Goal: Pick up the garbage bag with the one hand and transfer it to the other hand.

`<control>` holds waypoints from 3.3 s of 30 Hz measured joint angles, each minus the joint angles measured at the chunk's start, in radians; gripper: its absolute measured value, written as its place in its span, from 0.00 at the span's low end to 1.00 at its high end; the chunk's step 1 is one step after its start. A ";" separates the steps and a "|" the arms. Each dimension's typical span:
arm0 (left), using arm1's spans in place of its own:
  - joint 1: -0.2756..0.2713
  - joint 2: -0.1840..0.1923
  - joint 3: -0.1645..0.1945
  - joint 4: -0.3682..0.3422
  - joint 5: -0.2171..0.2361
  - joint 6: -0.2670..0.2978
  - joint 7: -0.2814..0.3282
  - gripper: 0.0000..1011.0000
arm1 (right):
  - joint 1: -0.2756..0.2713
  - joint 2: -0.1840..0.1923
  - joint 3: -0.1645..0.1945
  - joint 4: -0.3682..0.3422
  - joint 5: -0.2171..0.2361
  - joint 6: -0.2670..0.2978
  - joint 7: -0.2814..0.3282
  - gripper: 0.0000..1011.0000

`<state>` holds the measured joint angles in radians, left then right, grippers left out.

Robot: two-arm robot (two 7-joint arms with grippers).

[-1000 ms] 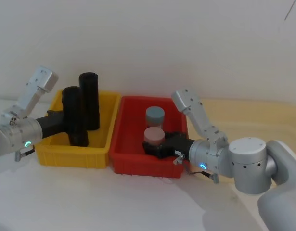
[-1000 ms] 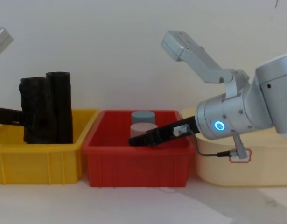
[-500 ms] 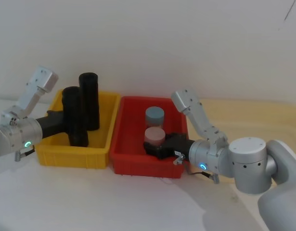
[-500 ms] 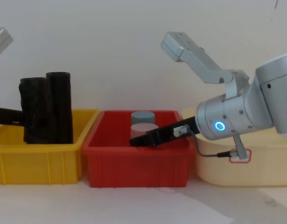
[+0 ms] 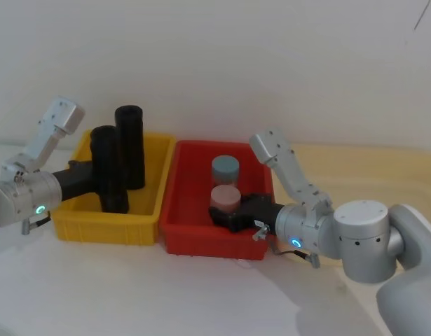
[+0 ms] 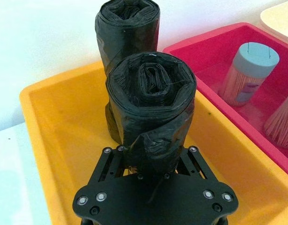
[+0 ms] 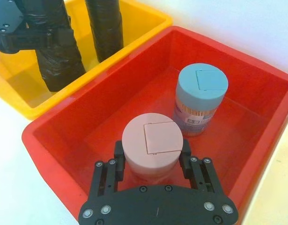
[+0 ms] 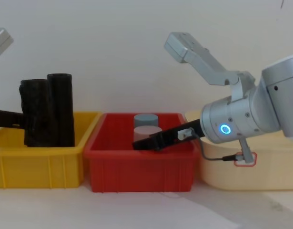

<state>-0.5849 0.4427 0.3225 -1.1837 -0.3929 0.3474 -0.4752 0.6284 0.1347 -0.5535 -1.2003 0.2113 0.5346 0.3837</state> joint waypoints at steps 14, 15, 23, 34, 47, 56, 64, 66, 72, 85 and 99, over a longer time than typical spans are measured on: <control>0.000 0.000 0.000 0.000 0.000 0.000 0.000 0.39 | -0.041 0.031 0.030 -0.115 -0.022 -0.063 -0.034 0.65; 0.000 0.000 0.000 0.000 0.000 0.000 0.000 0.39 | -0.048 0.034 0.039 -0.135 -0.022 -0.072 -0.039 0.65; 0.000 0.000 0.000 0.000 0.000 0.000 0.000 0.39 | -0.082 0.046 0.086 -0.214 -0.007 -0.108 -0.061 0.65; 0.000 0.000 0.000 0.000 0.000 0.000 0.000 0.39 | -0.155 0.062 0.196 -0.349 0.024 -0.148 -0.135 0.65; 0.000 0.000 0.000 0.000 0.000 0.000 0.000 0.39 | -0.233 0.078 0.306 -0.450 0.019 -0.149 -0.241 0.65; 0.000 0.000 0.000 0.000 0.000 0.000 0.000 0.39 | -0.270 0.090 0.368 -0.474 -0.010 -0.116 -0.318 0.65; 0.000 0.000 0.000 0.000 0.000 0.000 0.000 0.39 | -0.280 0.094 0.400 -0.452 -0.043 -0.066 -0.379 0.65; 0.000 0.000 0.000 0.000 0.000 0.000 0.000 0.39 | -0.280 0.095 0.405 -0.438 -0.052 -0.048 -0.393 0.65; 0.000 0.000 0.000 0.000 0.000 0.000 0.000 0.39 | -0.267 0.095 0.407 -0.388 -0.071 -0.007 -0.412 0.65; 0.000 0.000 0.000 0.000 0.000 0.000 0.000 0.39 | -0.236 0.087 0.399 -0.294 -0.099 0.027 -0.426 0.68; 0.000 0.000 0.000 0.000 0.000 0.000 0.000 0.39 | -0.225 0.084 0.396 -0.262 -0.108 0.038 -0.430 0.99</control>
<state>-0.5849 0.4426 0.3225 -1.1837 -0.3930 0.3471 -0.4753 0.4033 0.2191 -0.1579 -1.4619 0.1033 0.5724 -0.0460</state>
